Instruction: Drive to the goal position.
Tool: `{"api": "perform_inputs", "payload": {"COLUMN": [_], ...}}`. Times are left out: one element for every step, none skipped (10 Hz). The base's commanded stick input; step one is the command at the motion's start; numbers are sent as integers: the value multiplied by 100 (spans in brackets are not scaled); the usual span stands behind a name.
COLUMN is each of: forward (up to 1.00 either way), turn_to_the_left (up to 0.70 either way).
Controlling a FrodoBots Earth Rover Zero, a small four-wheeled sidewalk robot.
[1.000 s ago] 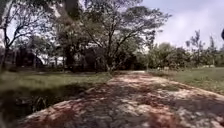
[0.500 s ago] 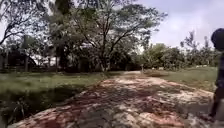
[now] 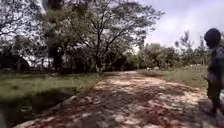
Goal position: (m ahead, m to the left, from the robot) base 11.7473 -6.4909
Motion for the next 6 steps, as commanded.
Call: {"api": "perform_inputs", "payload": {"forward": [70, 70, 70, 70, 70, 70], "turn_to_the_left": [0, 0, 0, -17, -35, -35]}}
